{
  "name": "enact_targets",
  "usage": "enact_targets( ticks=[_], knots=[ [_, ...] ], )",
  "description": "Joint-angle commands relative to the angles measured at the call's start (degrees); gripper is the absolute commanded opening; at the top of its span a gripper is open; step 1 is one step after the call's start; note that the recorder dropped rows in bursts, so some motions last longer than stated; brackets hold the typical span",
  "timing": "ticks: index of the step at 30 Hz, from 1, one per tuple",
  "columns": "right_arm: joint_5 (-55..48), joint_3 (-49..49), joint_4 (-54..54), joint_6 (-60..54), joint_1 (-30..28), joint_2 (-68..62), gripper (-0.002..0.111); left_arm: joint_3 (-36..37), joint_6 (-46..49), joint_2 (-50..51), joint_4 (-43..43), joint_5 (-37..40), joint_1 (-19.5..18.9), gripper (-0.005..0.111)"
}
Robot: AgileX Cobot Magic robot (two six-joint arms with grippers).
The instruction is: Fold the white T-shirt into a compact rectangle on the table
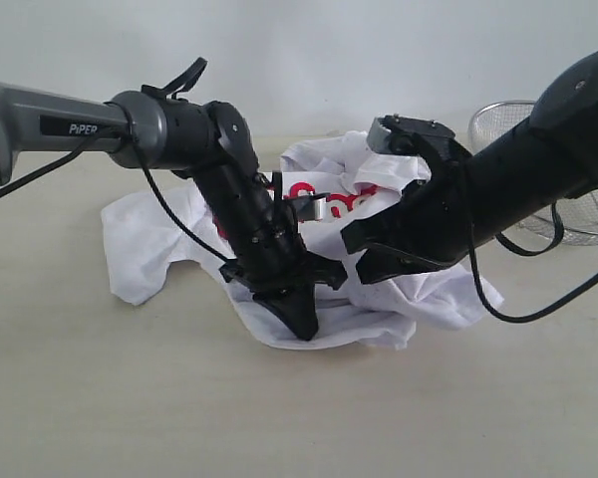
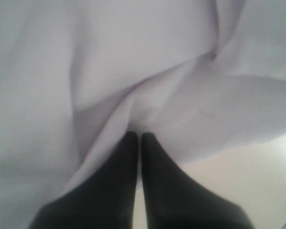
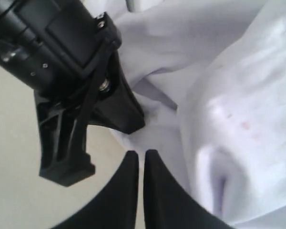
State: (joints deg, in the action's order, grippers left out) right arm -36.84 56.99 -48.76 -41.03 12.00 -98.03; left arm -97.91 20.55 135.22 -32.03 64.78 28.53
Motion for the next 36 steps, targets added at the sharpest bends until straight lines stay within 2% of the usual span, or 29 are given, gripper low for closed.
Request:
enact_targets(
  ticks=[1,8,13,19,24,28,30,31,34,35,36],
  knots=[
    [0.5,0.1,0.6,0.5,0.0,0.7,0.000,0.6,-3.9,1.5,11.6,4.0,0.0,0.005],
    [0.0,0.1,6.4,3.9,0.0,0.7,0.000,0.8,-4.3,1.2,18.4,5.2,0.0,0.005],
    [-1.3,0.1,10.9,7.7,0.0,0.7,0.000,4.3,-3.6,-1.6,20.8,5.2,0.0,0.005],
    [-1.3,0.1,11.0,7.7,0.0,0.7,0.000,12.7,-2.0,-4.6,22.2,5.2,0.0,0.005],
    [-2.1,0.2,11.0,8.0,0.0,0.8,0.000,21.1,-0.3,-7.7,20.0,5.2,0.0,0.005],
    [-7.7,0.2,11.0,6.3,0.0,0.8,0.001,24.6,0.0,-11.3,19.4,3.1,0.0,0.005],
    [-11.7,0.2,9.9,5.7,0.0,0.8,0.012,24.6,0.0,-12.2,19.4,2.8,0.0,0.005],
    [-14.1,0.2,8.7,5.0,0.0,0.8,0.022,24.6,0.0,-12.5,19.2,2.7,0.0,0.005],
    [-19.5,0.2,5.1,4.0,0.0,0.8,0.064,24.6,0.1,-12.6,18.1,2.6,0.0,0.005],
    [-20.4,0.2,4.1,4.0,0.3,0.8,0.073,24.6,0.6,-12.6,17.6,2.6,0.0,0.005],
    [-20.5,0.2,3.6,5.1,0.6,0.8,0.076,24.6,0.5,-12.6,17.3,2.6,0.0,0.005]
  ],
)
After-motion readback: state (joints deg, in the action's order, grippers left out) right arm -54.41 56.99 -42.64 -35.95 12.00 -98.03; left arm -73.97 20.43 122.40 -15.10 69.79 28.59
